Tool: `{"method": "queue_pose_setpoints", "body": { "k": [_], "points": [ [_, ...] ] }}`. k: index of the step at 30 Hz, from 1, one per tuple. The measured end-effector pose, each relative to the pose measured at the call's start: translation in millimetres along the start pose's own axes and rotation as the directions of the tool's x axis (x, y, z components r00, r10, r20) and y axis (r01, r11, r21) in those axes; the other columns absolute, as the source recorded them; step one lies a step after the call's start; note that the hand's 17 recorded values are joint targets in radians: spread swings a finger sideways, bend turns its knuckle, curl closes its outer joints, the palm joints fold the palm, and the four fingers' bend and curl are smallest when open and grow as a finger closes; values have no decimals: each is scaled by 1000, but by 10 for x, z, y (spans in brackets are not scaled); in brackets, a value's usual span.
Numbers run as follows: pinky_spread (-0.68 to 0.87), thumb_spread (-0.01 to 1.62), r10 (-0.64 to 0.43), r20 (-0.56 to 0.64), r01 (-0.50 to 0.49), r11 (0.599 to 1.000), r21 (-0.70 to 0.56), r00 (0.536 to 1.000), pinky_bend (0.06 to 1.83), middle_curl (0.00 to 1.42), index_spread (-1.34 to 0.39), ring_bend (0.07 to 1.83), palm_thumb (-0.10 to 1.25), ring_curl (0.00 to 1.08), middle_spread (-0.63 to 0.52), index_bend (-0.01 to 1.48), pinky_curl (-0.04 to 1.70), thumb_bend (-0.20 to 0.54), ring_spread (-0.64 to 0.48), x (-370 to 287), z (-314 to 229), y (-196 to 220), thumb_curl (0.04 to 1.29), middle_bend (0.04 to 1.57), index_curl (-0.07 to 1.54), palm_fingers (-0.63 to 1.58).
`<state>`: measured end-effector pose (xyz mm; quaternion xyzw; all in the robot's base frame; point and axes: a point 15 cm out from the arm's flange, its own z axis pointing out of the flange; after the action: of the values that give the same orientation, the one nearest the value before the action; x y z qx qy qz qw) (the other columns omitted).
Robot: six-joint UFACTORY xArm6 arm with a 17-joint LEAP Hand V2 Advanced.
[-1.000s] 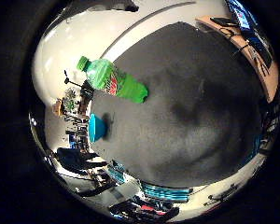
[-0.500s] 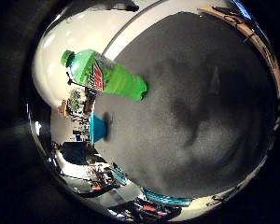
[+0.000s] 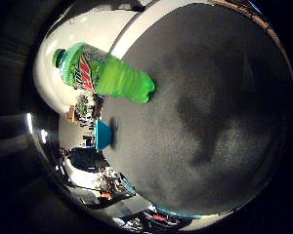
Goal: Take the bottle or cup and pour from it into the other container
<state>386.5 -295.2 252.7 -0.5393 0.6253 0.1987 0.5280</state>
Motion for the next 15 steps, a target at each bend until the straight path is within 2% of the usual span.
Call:
{"method": "queue_pose_setpoints", "body": {
  "k": [15],
  "points": [
    [456, 974, 26, 48, -23, 998, -51, 998, 804, 344, -239, 398, 593, 248, 81, 157, 11, -27, 178, 146, 325, 23, 329, 221, 280, 132]
  ]
}}
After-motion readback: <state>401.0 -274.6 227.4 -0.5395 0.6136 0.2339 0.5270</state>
